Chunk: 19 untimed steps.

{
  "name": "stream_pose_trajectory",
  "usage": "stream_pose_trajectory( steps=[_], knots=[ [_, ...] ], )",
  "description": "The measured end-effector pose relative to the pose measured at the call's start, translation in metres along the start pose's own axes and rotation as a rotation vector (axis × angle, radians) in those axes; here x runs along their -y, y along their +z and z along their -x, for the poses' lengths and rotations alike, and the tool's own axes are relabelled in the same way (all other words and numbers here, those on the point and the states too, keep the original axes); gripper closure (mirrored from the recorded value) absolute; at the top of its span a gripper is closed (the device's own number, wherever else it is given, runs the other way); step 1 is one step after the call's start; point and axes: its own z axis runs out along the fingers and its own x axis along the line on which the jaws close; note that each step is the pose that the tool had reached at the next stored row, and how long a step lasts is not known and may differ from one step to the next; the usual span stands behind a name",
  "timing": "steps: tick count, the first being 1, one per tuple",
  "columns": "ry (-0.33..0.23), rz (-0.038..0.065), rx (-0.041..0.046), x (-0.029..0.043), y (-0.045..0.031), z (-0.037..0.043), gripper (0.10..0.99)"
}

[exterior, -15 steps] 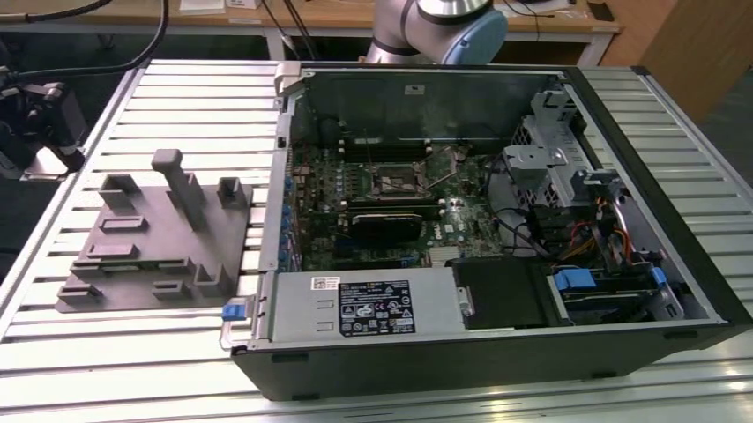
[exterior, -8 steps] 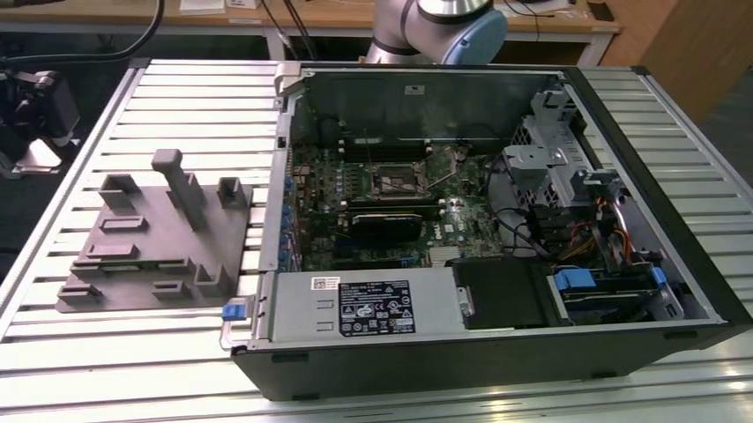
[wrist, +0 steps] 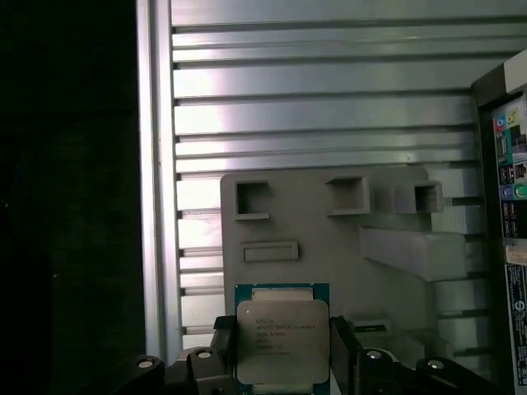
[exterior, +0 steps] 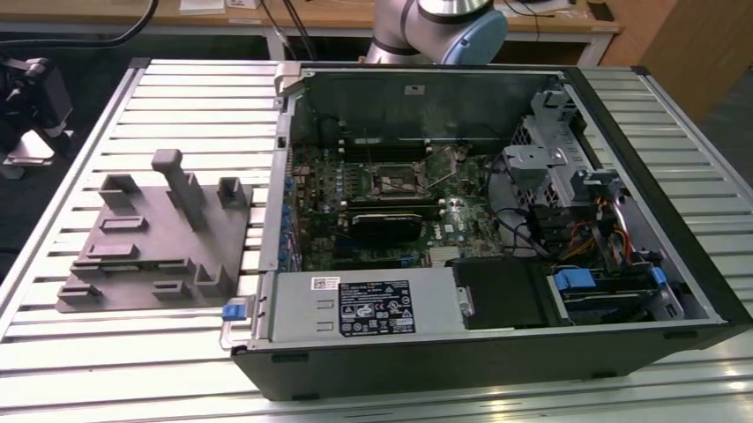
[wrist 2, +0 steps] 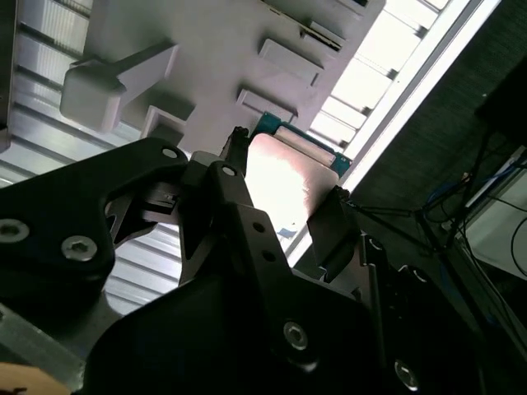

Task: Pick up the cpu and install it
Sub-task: 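Pick up the cpu and move it towards the insertion slot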

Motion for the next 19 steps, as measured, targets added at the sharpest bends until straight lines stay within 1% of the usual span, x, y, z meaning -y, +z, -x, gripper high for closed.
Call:
stream_pose_trajectory(
  steps=[19],
  knots=[
    [0.0,0.0,0.0,-0.0018,-0.0298,0.0007,0.545]
  ],
)
